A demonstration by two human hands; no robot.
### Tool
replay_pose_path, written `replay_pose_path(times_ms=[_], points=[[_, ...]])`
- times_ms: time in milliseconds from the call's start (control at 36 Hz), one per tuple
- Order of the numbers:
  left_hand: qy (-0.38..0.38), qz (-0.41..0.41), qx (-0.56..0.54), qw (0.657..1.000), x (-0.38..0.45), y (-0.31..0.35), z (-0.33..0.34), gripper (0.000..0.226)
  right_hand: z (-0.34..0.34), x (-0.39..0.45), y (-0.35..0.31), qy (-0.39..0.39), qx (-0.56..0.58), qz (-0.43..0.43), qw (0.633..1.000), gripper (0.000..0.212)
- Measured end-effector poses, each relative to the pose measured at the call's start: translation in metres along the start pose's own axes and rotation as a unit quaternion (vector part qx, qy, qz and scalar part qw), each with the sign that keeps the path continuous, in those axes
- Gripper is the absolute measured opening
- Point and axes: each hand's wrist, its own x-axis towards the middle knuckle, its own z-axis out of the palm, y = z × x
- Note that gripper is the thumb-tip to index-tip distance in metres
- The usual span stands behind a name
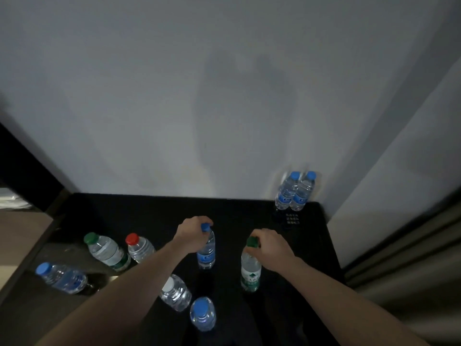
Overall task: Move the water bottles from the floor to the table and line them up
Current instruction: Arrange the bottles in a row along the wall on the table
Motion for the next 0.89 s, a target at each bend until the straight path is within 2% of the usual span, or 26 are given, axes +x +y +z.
replay_pose_path(times_ms=[222,389,639,889], points=[[0.014,-0.003,0.056,0.998,0.006,0.013,0.003,0.038,-0.02,0.018,0.021,0.003,-0.031,-0.041,0.999,0.026],[0.024,0.007,0.08,0.997,0.019,0.032,-0.002,0.04,-0.05,0.043,0.022,0.044,-0.031,-0.052,0.997,0.023],[0.06,0.053,0.113,0.99,0.056,0.075,-0.016,0.042,-0.095,0.093,0.029,0.079,-0.055,-0.03,0.995,0.037],[0.078,0.1,0.152,0.98,0.106,0.115,-0.026,0.035,-0.125,0.139,0.037,0.09,-0.073,-0.004,0.993,0.034]])
